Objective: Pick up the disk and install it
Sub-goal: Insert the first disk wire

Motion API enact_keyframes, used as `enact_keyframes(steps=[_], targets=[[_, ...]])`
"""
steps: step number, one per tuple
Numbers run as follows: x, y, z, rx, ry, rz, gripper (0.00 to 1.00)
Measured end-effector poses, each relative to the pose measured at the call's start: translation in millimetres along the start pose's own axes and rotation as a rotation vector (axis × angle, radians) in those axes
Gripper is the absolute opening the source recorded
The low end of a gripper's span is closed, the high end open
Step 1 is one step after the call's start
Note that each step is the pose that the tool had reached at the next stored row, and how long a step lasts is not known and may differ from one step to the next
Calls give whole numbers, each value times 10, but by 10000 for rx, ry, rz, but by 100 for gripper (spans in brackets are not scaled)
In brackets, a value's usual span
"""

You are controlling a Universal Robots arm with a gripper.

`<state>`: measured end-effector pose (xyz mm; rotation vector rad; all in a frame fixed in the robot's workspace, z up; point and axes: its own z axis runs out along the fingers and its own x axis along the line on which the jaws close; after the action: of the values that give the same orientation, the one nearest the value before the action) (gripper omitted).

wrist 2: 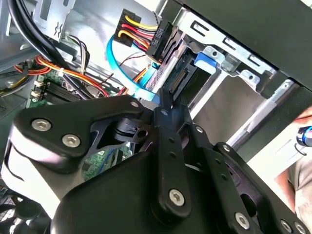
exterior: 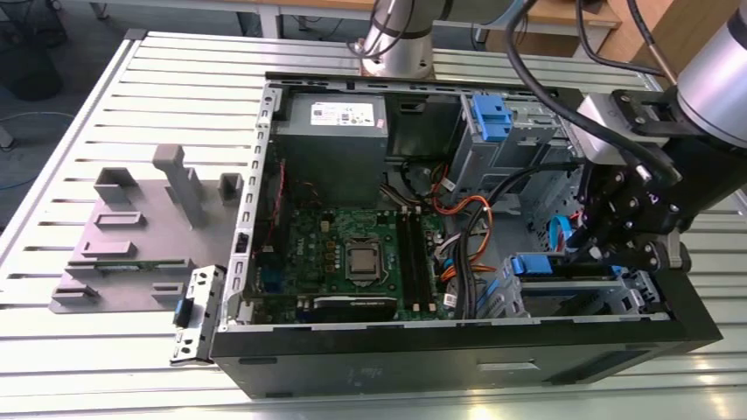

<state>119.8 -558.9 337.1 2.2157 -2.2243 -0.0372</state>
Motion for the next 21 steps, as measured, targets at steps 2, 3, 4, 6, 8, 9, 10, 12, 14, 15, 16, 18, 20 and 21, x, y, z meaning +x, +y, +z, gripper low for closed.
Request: enact_keyframes(steps=[2, 3, 4, 6, 8, 9, 10, 12, 14, 15, 16, 18, 20, 21], targets=[[-1, 1, -34, 0, 1, 0, 24], [-1, 1, -52, 0, 0, 0, 24], [-1, 1, -71, 0, 0, -1, 24], [-2, 2, -95, 0, 1, -1, 24], [-2, 2, -111, 0, -1, -1, 24], [-2, 2, -111, 0, -2, -1, 24], [-2, 2, -112, 0, -4, 0, 24], [-2, -1, -113, 0, 0, -2, 24], [-2, -13, -114, -1, 3, -2, 24], [-2, -21, -113, -1, 2, 0, 24], [-2, -33, -112, 0, 1, -1, 24], [-2, -58, -111, -1, 0, -1, 24], [-2, -83, -111, -1, 0, -1, 24], [-2, -97, -111, -1, 1, -1, 24]])
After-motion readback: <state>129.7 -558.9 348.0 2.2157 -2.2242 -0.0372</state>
